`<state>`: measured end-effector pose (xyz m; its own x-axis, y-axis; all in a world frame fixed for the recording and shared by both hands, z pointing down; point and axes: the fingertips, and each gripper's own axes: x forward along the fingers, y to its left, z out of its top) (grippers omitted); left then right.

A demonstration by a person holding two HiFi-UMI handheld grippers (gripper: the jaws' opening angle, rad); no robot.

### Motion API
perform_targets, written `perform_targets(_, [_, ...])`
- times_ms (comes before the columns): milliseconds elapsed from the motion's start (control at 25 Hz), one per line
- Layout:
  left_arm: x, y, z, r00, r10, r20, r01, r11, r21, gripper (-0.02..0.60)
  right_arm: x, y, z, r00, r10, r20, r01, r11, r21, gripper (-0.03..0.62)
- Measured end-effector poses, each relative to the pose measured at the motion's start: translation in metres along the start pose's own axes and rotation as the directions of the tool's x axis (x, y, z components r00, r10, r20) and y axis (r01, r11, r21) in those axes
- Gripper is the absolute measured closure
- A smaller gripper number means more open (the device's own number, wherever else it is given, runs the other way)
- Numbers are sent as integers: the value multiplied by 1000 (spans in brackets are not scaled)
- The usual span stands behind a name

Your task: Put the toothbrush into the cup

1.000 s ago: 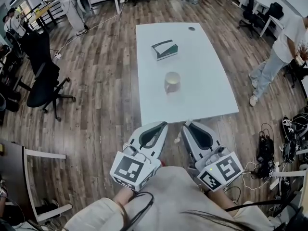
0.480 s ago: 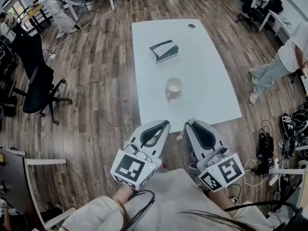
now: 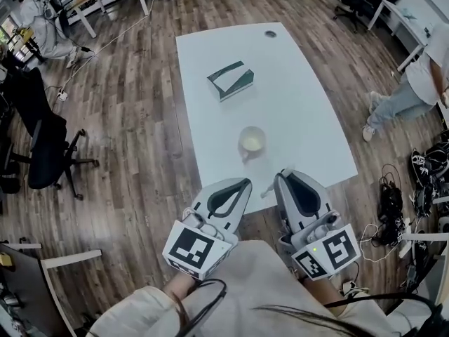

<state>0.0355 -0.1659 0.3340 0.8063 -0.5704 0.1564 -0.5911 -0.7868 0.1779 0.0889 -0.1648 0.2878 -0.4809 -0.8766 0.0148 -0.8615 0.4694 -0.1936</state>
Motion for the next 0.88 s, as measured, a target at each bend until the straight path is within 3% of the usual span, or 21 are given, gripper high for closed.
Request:
perform_targets(280, [25, 15, -19, 1000, -20, -17, 20, 1000, -1, 574, 29, -27, -6, 998, -35, 43, 37, 999, -27, 543])
perform_targets(880, [52, 47, -34, 1000, 31, -6, -31, 991, -129, 574, 117, -87, -55, 997, -77, 21, 79, 995, -59, 543])
